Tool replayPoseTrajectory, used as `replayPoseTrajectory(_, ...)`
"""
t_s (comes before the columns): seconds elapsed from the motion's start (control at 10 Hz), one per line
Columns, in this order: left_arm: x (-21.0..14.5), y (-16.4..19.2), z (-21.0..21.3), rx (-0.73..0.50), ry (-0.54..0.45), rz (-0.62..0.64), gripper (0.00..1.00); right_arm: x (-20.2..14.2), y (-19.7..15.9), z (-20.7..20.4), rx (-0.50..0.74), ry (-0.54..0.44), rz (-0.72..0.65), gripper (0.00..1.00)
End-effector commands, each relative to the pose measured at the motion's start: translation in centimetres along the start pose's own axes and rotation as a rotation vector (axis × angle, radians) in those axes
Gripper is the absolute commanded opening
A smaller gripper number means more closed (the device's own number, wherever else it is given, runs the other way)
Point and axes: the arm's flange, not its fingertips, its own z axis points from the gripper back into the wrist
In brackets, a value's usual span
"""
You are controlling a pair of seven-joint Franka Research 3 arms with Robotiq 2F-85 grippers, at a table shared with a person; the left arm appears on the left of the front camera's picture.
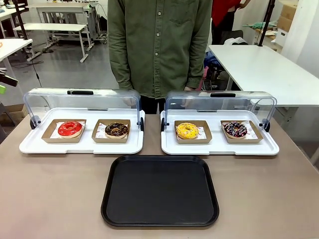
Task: Move the second donut from the left to the tray.
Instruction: Pick up the Paper togo box containing the Donut indicated by the person and place it on the Handle tray.
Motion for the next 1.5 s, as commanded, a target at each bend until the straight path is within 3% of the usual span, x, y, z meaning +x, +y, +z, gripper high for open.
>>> replayPoseTrajectory(0.0, 0.14, -0.04, -0.02, 0.0, -0.001, 0.008, 1.0, 0.19, 0.3, -0.21, -0.001, -0.025, 0.008, 1.0)
replayPoseTrajectory(1.4, 0.14, -0.04, -0.02, 0.0, -0.001, 0.008, 1.0, 0.19, 0.3, -0.21, -0.001, -0.025, 0.008, 1.0)
